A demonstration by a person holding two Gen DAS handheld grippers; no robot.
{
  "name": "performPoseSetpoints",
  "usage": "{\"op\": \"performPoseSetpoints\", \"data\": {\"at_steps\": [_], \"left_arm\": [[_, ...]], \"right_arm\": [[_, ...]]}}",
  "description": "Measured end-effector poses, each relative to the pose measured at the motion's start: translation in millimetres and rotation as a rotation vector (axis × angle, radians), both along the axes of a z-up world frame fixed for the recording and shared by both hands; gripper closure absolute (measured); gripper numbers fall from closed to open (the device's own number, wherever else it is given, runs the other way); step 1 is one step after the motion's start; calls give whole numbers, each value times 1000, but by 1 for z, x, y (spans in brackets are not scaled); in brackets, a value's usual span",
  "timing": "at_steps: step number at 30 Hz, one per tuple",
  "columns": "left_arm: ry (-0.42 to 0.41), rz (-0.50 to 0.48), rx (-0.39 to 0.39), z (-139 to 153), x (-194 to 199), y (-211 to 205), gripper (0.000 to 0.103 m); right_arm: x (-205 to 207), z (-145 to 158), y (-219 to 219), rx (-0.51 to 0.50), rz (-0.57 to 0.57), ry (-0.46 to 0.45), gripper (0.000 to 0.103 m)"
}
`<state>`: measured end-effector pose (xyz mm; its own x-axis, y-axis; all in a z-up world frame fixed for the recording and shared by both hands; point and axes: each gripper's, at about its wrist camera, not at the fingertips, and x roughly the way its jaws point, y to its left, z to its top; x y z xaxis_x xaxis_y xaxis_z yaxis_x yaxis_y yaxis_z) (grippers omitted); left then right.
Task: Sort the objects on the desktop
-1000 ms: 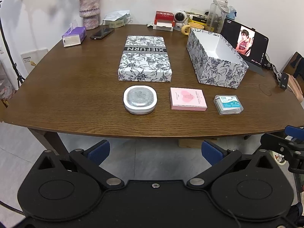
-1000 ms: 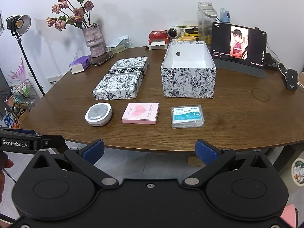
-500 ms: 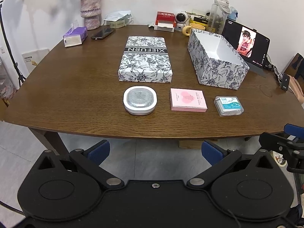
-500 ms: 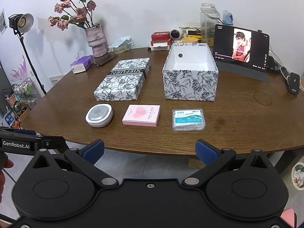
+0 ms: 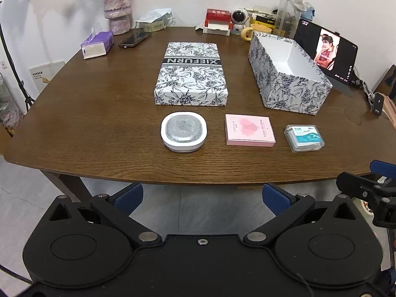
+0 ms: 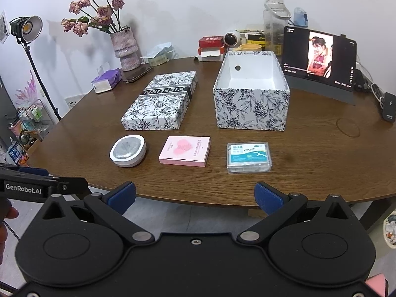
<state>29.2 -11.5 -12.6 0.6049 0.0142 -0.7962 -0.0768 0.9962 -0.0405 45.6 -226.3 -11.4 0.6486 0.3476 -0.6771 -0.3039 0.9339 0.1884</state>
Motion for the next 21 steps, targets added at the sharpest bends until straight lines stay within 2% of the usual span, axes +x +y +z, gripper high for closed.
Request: {"op": "performPoseSetpoints", "data": {"at_steps": [8, 21], "left_arm": [[53, 11, 23, -17, 26, 4, 0], [64, -24, 19, -46, 80, 7, 0]], "right_arm": [[21, -17, 8, -12, 17, 44, 0], [68, -46, 16, -53, -23, 90, 0]]}}
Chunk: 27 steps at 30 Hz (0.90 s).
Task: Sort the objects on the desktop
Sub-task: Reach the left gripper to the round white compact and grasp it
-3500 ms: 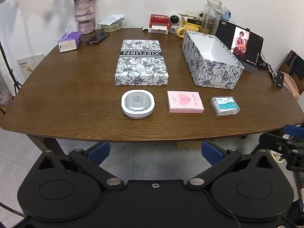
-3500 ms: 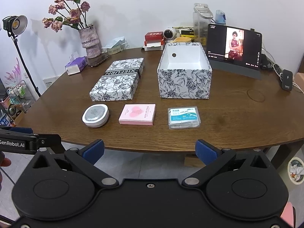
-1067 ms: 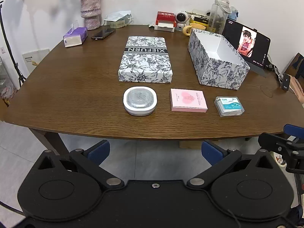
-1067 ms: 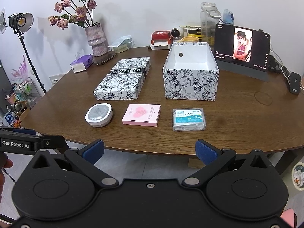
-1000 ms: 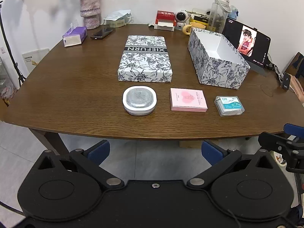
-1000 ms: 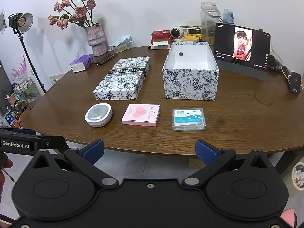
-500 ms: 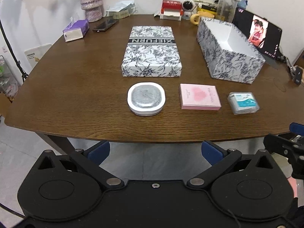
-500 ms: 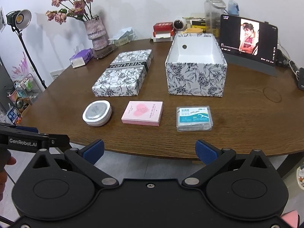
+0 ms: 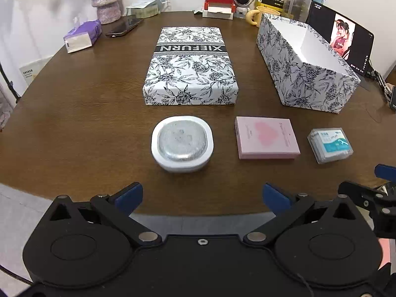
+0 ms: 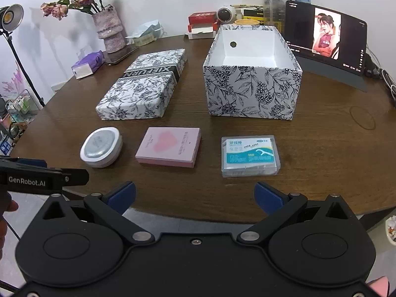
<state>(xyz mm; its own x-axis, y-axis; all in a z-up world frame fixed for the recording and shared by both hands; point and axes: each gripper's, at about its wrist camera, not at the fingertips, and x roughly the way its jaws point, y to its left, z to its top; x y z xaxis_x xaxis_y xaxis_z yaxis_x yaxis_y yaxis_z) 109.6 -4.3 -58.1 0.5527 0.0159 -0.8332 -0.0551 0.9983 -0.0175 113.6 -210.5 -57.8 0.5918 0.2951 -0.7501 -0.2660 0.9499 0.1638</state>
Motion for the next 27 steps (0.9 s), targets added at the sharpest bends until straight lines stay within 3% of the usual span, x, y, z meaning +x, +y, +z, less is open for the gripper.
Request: {"op": "performPoseSetpoints", "data": {"at_steps": [13, 27], "left_arm": [[95, 34, -7, -32, 66, 19, 0], [214, 80, -24, -63, 108, 39, 0]], "right_arm": [[20, -24, 11, -69, 21, 21, 0], [41, -33, 17, -61, 12, 53, 0]]}}
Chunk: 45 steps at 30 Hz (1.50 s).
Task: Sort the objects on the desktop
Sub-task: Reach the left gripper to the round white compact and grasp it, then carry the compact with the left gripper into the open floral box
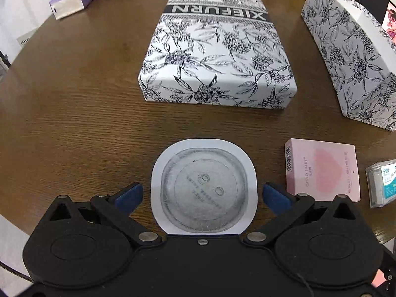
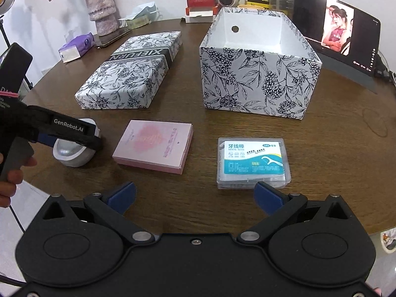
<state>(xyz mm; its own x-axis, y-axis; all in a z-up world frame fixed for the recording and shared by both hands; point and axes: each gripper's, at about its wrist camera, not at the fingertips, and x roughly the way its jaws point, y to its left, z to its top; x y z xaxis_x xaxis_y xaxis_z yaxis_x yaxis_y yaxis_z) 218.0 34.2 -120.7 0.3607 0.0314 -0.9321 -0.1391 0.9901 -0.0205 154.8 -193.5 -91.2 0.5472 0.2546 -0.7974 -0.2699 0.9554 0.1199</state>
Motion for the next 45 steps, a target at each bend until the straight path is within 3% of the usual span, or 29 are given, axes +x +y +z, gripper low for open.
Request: {"op": "performPoseSetpoints", "data": {"at_steps": [10, 15, 25, 37, 45], "left_arm": [[36, -8, 26, -8, 8, 3, 1], [44, -23, 24, -1, 8, 3, 22], [103, -56, -45, 7, 8, 11, 23], [-72, -272, -107, 108, 23, -3, 23], [-159, -379, -90, 145, 54, -37, 23]], "right_arm": [[9, 8, 0, -1, -30, 0, 0], [12, 17, 1, 1, -44, -9, 0], [19, 45, 3, -24, -64, -63, 0], [38, 96, 8, -37, -123, -120, 0], [61, 103, -3, -23, -116, -78, 0]]}}
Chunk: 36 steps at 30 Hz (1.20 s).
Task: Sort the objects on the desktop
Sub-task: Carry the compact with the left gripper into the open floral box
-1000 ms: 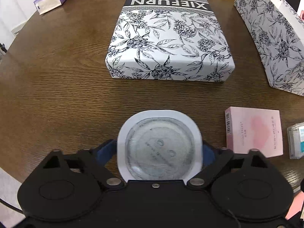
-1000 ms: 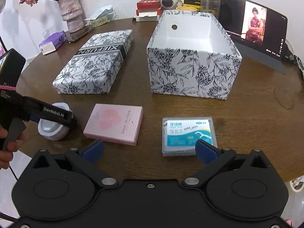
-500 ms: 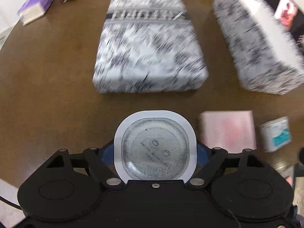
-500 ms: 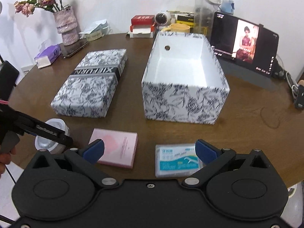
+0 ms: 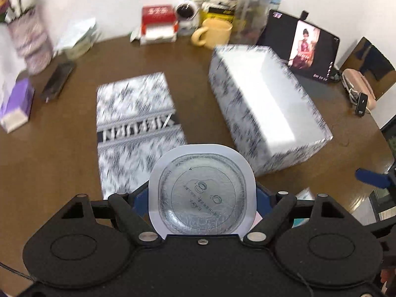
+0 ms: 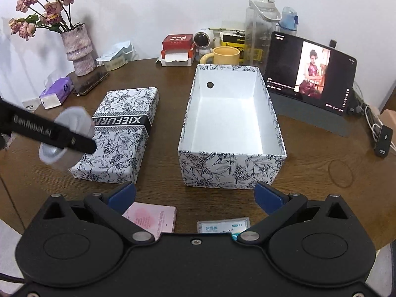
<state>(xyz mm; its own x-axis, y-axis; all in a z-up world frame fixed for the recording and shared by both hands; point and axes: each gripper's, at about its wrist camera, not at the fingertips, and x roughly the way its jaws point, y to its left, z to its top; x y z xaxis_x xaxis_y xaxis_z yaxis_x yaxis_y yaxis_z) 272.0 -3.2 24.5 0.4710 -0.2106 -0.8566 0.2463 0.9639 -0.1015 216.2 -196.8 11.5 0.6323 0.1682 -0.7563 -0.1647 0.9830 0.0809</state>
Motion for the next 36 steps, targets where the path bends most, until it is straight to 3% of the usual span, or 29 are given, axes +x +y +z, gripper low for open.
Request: {"op": "performPoseSetpoints", "data": {"at_steps": [8, 17, 27, 36], "left_arm": [[-65, -68, 5, 21, 39, -52, 23], [-69, -129, 38, 22, 111, -120, 23], [7, -269, 127, -32, 188, -200, 23], [47, -355, 259, -86, 223, -227, 23]], "right_arm": [[38, 8, -27, 18, 65, -29, 0], [91, 5, -66, 82, 138, 1, 0], [146, -8, -89, 116, 250, 55, 0], [179, -19, -99, 111, 322, 78, 0]]}}
